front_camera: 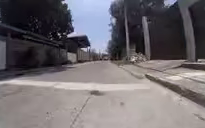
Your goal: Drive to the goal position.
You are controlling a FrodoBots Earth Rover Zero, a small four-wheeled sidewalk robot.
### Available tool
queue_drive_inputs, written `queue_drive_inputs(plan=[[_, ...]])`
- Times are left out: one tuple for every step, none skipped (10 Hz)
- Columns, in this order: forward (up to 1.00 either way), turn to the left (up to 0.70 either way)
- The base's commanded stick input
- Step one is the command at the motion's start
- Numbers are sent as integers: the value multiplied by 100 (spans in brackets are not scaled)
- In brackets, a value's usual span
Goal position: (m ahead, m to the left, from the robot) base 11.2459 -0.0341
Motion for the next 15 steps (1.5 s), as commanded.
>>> queue_drive_inputs(plan=[[100,0],[100,0],[100,0],[100,0],[100,0],[100,0],[100,0],[100,-5],[100,-22],[100,-40],[100,-40],[100,-40],[100,-15],[100,-3],[100,-3]])
